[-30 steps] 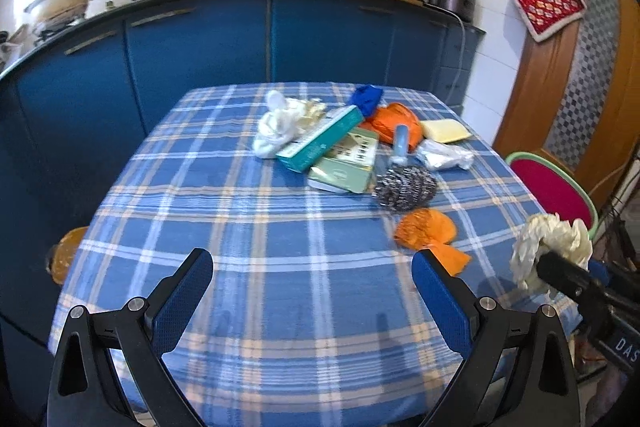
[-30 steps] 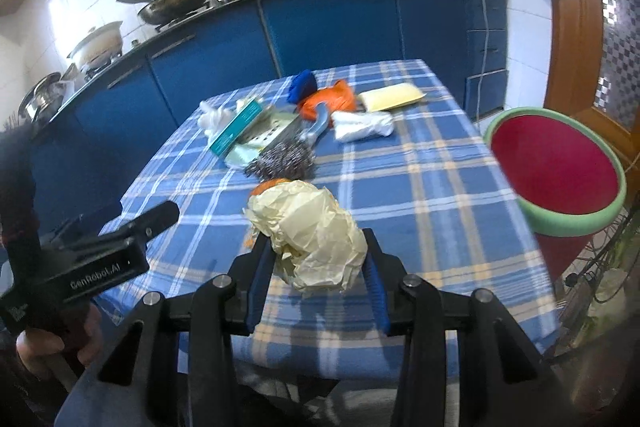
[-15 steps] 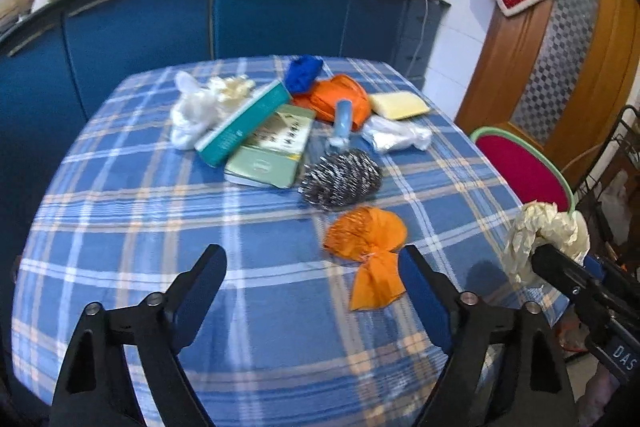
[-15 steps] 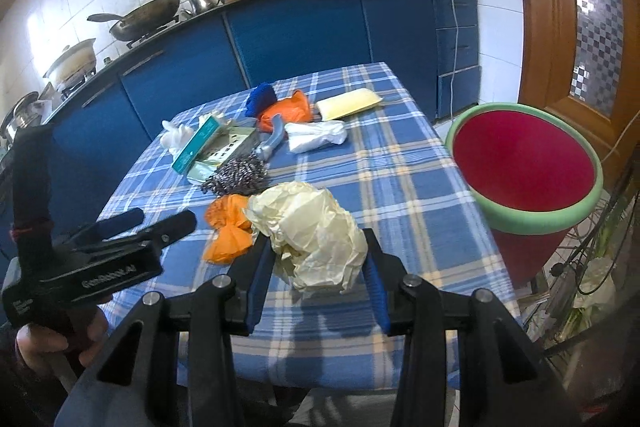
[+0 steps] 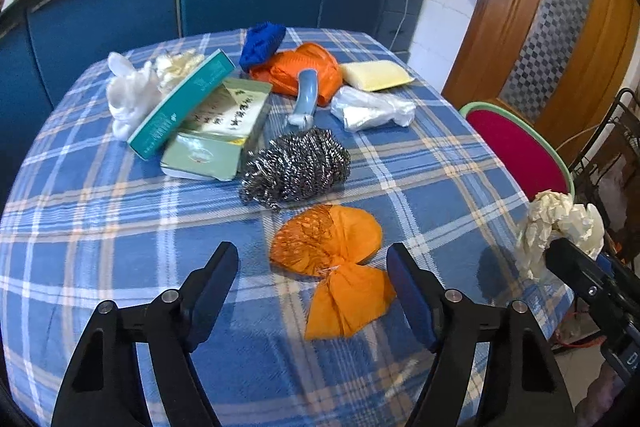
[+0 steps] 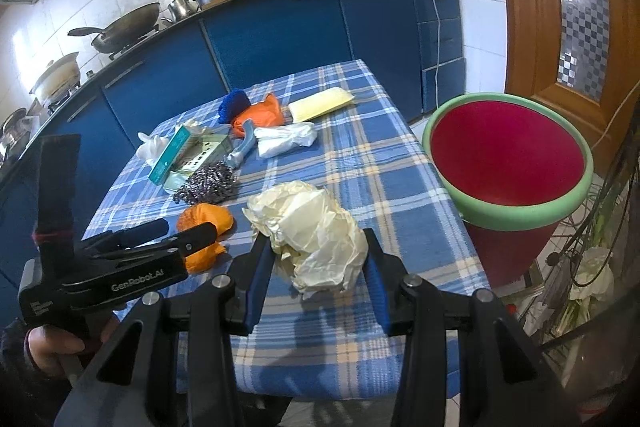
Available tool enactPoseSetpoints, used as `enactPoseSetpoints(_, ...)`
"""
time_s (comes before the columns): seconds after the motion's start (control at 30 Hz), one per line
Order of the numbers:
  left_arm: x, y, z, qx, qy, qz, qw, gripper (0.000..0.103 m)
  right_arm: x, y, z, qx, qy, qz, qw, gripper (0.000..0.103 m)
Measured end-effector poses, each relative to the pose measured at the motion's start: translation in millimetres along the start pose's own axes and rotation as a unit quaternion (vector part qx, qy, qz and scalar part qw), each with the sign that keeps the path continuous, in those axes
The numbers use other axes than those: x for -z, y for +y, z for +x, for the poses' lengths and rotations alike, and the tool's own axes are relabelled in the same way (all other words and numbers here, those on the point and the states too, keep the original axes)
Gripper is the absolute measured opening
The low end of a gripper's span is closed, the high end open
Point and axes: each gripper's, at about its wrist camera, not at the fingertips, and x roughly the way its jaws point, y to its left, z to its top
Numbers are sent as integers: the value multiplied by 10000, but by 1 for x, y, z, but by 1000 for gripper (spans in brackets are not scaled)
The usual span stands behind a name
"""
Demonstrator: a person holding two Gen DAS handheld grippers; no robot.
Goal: Collect trash
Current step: 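Grasp the orange bag with the left gripper while the right gripper holds the paper, then carry the orange bag and paper over the red bucket with both grippers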
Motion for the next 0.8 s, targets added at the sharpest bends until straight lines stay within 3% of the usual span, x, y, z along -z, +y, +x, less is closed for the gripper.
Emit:
enactPoseSetpoints(0.23, -3, -3, 10, 30, 38, 65, 10000, 62, 0, -5, 4, 19, 38, 74, 10000, 46)
enactPoseSetpoints(0.33, -3, -4, 9, 104, 10, 103, 9999, 50, 0, -4, 5, 17, 50, 71, 10000, 46)
enactPoseSetpoints(0.57, -3, 1, 3, 307, -64, 11, 9995, 36, 0, -4, 5, 25, 39, 65, 10000, 46)
enactPoseSetpoints(0.6, -3, 1, 0, 323, -102, 4, 9994, 28, -1, -3, 5, 26, 33, 60, 10000, 46)
enactPoseSetpoints(0.8, -4, 0, -12, 506, -228, 18, 9985, 26, -4, -2, 1, 5, -36, 48, 10000, 46)
